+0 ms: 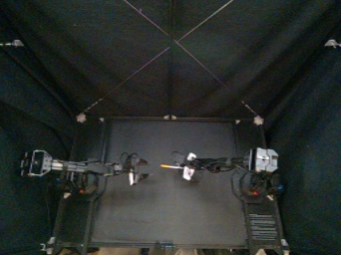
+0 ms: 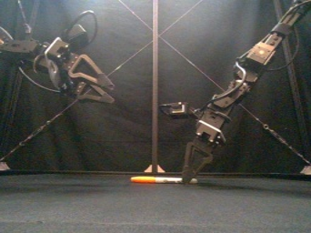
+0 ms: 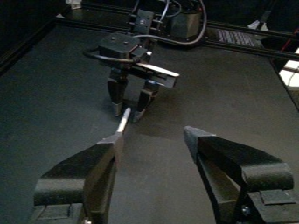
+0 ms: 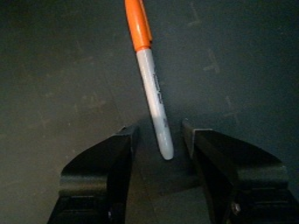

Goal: Uncap the pen

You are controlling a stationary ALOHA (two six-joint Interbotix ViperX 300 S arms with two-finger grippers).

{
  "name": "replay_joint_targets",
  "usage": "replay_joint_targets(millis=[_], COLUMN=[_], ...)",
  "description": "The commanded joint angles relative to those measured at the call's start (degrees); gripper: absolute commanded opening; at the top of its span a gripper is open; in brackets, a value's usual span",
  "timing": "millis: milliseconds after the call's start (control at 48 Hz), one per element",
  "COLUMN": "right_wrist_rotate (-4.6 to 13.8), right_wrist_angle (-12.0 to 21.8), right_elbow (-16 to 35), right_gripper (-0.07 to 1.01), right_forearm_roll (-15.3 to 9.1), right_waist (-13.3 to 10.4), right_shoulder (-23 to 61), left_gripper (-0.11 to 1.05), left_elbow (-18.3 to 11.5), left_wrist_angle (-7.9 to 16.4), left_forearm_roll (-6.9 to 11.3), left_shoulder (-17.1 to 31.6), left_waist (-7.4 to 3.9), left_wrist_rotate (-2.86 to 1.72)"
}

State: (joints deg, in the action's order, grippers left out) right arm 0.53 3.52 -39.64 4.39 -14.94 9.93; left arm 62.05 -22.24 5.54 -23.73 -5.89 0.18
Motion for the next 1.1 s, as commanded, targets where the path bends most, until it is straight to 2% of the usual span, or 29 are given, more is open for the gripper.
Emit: replay_joint_targets(millis=[21,250,333,479,604,771,1104], right_wrist_rotate=[0.09,0.0,0.0,-0.09,-0.09,-0.09,-0.18], right_wrist_angle=[1.85,2.9,2.99,2.99,2.99,2.99,2.64], right_elbow=[1.49,1.67,1.76,2.46,3.96,5.89,7.29], right_gripper=[0.78,0.48,0.42,0.42,0.42,0.42,0.42], right_forearm_roll=[0.09,-0.35,-0.88,-2.2,-5.01,-8.26,-10.2], right_waist=[-0.35,0.18,0.7,2.29,4.57,7.38,9.05], right_shoulder=[0.44,0.0,-1.23,-5.89,-10.99,-15.21,-16.61], left_gripper=[0.92,0.92,0.92,0.92,0.92,0.92,0.92], left_elbow=[-1.58,-1.58,-1.67,-1.85,-2.29,-3.08,-3.08], left_wrist_angle=[-0.44,-0.44,-0.53,-0.53,-0.62,-1.76,-1.93], left_forearm_roll=[0.09,0.09,0.35,1.14,1.14,1.14,1.14], left_shoulder=[0.0,0.0,0.0,0.0,0.0,0.0,0.0], left_waist=[-0.18,-0.44,-0.62,-0.79,-0.62,-0.26,-0.09], left_wrist_rotate=[0.0,-0.26,-0.26,-0.09,-0.26,-0.18,-0.35])
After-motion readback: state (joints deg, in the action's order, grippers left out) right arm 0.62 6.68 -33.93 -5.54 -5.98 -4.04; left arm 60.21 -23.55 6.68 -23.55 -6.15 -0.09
